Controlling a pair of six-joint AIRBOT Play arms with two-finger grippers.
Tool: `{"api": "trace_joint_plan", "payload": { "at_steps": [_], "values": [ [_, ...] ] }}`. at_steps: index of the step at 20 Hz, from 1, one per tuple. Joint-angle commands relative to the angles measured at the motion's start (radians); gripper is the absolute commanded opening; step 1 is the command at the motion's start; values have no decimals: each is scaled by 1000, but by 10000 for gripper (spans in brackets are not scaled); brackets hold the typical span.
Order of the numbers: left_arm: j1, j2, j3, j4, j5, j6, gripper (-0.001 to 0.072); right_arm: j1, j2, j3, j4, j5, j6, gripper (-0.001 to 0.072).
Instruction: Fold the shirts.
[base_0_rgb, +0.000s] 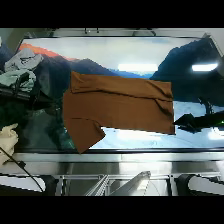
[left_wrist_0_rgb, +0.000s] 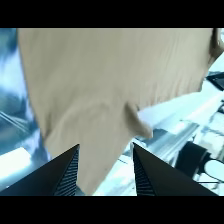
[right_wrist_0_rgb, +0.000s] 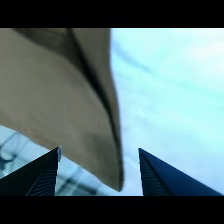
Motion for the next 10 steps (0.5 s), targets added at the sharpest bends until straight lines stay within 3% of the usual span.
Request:
{"api": "trace_joint_plan", "payload": {
  "at_steps": [1,3,4,5,6,9,10],
  "values": [
    [66,60,-174,0,30,24,342,24,-18,-94,42,-80,-32,562],
    [72,60,-242,2,38,24,341,57,-34,-94,150,-64,-100,282],
    [68,60,-277,0,48,24,342,76,-39,-94,189,-63,-110,274],
    [60,60,-303,6,64,25,341,92,-38,-94,209,-62,-115,79],
    [52,60,-317,27,79,24,342,100,-38,-93,228,-58,-126,16],
    [37,60,-296,82,80,2,343,105,-38,-93,238,-43,-132,15],
    [35,60,-285,95,86,-15,488,105,-38,-93,238,-40,-132,15]
  ]
}}
